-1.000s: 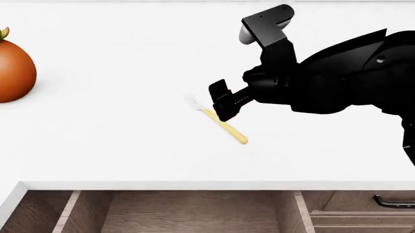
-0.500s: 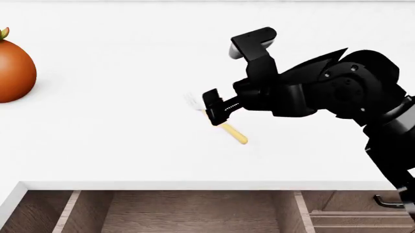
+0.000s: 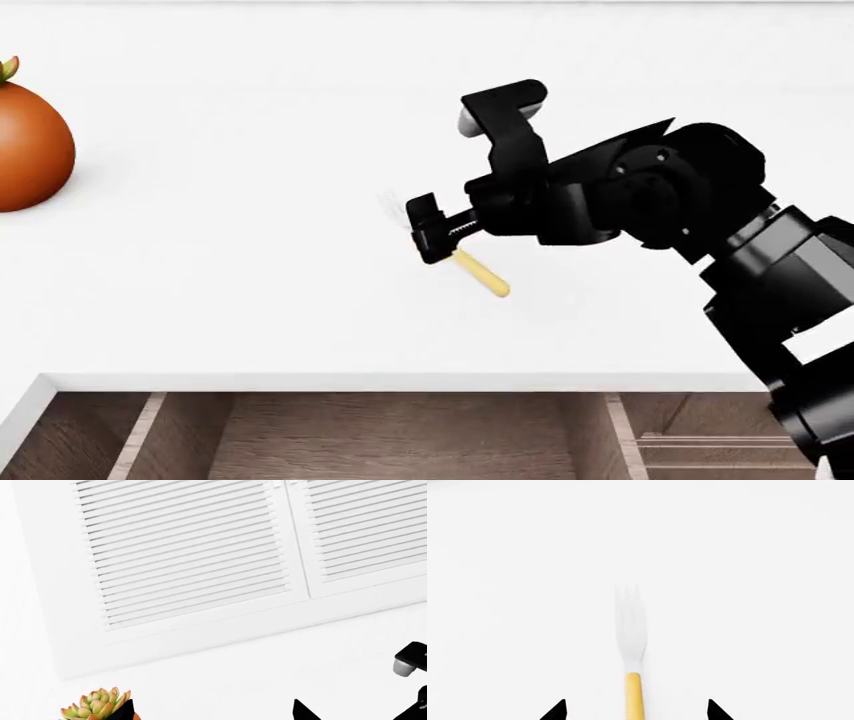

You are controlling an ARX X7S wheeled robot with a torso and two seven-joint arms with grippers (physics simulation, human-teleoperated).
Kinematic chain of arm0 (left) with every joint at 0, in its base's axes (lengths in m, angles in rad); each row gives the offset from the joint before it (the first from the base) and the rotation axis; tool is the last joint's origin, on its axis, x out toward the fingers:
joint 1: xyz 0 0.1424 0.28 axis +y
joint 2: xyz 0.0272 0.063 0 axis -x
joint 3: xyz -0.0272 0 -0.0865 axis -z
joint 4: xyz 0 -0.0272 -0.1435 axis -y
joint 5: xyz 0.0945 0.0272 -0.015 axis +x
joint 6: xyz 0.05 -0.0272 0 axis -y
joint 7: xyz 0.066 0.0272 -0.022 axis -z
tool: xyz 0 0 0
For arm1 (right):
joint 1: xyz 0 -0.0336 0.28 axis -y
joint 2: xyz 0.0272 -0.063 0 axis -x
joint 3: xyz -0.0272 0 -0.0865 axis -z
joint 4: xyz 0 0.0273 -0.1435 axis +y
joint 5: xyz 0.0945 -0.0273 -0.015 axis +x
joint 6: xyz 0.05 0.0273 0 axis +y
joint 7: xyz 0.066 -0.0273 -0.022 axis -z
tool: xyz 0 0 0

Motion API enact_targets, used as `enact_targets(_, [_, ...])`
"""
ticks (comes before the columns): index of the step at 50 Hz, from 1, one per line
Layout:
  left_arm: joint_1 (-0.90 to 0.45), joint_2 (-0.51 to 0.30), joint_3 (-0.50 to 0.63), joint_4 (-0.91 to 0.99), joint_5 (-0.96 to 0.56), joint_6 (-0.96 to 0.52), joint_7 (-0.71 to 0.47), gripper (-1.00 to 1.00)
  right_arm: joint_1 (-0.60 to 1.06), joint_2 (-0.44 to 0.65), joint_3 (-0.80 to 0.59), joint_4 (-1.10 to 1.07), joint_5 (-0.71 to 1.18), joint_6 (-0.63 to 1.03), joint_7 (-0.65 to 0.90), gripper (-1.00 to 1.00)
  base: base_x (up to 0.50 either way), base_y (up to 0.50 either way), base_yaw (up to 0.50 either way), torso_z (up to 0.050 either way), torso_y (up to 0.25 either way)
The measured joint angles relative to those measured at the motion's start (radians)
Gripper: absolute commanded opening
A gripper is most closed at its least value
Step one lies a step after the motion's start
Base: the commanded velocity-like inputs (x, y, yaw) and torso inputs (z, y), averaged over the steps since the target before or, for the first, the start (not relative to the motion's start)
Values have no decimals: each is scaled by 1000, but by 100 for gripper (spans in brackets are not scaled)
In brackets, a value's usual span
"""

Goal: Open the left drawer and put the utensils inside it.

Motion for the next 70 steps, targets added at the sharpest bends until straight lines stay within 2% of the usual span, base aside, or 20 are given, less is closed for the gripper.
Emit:
enact_targets(49, [12, 4, -9, 4, 6, 1, 4, 100, -39, -34, -3, 108, 5, 47, -45, 100, 0, 0, 0, 0, 0])
enact_targets(50, [13, 4, -9, 3, 6, 0, 5, 100, -40, -35, -1, 110, 5, 48, -45, -100, 0, 0, 0, 0, 0])
enact_targets(70, [18, 6, -14, 4, 6, -1, 4, 100, -46, -22, 15, 115, 2, 67, 2, -100, 0, 0, 0, 0, 0])
